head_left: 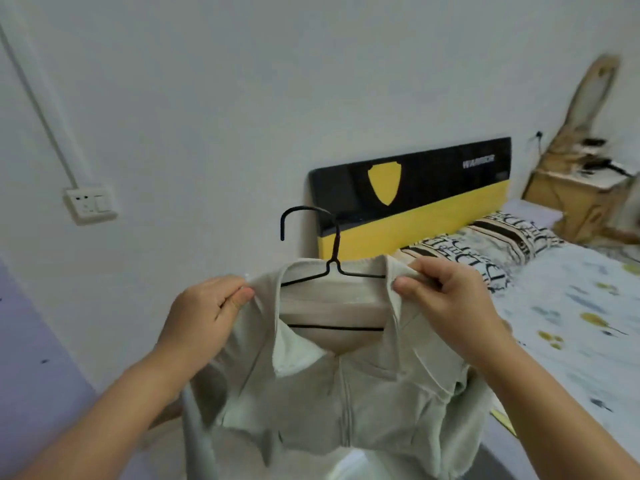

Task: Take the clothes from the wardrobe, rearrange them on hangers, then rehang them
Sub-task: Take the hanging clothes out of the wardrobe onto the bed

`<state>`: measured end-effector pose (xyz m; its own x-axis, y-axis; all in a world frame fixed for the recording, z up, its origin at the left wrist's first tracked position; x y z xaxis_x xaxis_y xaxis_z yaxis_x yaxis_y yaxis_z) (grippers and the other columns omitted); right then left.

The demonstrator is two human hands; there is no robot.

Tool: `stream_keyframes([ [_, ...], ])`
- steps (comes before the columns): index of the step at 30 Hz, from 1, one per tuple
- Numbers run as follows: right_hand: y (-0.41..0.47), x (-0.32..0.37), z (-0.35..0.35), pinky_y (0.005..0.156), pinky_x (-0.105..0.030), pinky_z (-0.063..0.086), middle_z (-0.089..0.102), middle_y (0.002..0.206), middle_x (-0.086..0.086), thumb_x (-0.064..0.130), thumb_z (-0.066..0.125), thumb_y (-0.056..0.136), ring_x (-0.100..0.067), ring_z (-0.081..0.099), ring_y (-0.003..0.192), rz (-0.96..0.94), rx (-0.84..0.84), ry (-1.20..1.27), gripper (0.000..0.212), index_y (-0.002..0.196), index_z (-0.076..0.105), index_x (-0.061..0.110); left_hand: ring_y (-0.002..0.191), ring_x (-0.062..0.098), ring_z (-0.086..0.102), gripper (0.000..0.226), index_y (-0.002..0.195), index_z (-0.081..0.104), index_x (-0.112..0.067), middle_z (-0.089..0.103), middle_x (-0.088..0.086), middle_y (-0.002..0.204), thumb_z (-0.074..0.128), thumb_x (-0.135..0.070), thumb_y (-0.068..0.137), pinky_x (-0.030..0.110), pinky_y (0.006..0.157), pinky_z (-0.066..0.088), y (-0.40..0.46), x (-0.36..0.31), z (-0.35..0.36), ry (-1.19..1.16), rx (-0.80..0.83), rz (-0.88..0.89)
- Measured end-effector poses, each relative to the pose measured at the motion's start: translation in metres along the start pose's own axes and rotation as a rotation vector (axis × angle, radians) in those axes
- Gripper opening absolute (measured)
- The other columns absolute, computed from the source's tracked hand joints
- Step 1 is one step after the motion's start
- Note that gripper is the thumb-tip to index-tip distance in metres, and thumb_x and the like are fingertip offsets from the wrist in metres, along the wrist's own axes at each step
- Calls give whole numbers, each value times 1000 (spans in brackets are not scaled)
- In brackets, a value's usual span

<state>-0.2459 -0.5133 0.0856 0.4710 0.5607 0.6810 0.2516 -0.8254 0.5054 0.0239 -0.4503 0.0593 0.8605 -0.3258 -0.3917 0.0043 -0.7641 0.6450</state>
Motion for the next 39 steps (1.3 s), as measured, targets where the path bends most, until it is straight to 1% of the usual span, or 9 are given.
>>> stream_keyframes([
  [2,-15,-14,-27,47,-16,24,41,49,8,12,69,80,-7,37,50,55,-93,-9,31,54,51,8,55,1,43,32,63,33,-38,42,-12,51,47,-41,92,19,56,30,14,-8,25,-1,103,54],
  [5,-34,-31,-61,45,-15,23,41,45,9,8,69,80,-5,35,47,124,-172,-20,37,51,48,18,60,5,48,19,69,51,-37,53,-12,60,56,-44,86,26,57,34,25,-32,74,-96,284,95],
  [9,-58,-57,-113,48,-18,25,39,50,7,21,65,83,-6,34,49,210,-158,-144,27,60,55,13,57,19,53,54,64,64,-14,58,1,56,35,-57,77,32,53,35,40,-81,126,-170,223,174],
  [14,-112,-115,-196,72,-36,45,66,76,-5,28,50,94,-21,59,75,467,-157,-340,25,77,64,17,51,22,45,39,55,48,-8,43,-4,49,58,-30,86,30,48,31,53,-151,202,-238,267,251],
  [17,-152,-152,-237,60,-30,35,54,64,2,25,55,92,-14,48,62,601,-90,-443,28,65,51,24,48,16,38,45,50,38,-23,34,-14,47,67,-17,85,21,46,24,60,-198,243,-288,290,307],
  [19,-177,-173,-263,54,-25,27,46,59,5,18,59,90,-9,41,58,660,-86,-501,31,63,44,24,48,16,39,45,51,32,-31,33,-14,45,61,-27,84,22,46,24,61,-231,269,-324,333,362],
  [23,-220,-214,-311,56,-24,29,49,60,1,10,60,88,-10,43,60,768,-167,-520,19,69,54,10,47,20,47,49,53,47,-6,50,6,48,38,-47,80,25,44,24,52,-285,337,-325,432,468],
  [32,-259,-303,-374,56,-29,27,56,68,-16,11,59,88,-16,43,61,962,-306,-487,16,74,56,2,51,22,43,44,54,28,-22,34,-9,47,58,-32,84,15,47,17,61,-359,460,-313,538,502],
  [39,-228,-393,-398,57,-30,28,50,64,-3,12,58,89,-15,42,62,1051,-376,-457,18,75,57,1,49,9,34,54,53,20,-27,31,-7,47,62,-28,88,20,46,18,114,-377,578,-275,685,497],
])
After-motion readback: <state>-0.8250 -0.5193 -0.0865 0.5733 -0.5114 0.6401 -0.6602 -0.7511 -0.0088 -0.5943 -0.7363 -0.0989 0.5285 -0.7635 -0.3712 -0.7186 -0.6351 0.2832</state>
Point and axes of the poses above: each hand's wrist, its own y-axis towards the middle knuckle, its own z-axis out of the palm, x = y × z, the point moved 6 cm from there along y, towards the middle knuckle
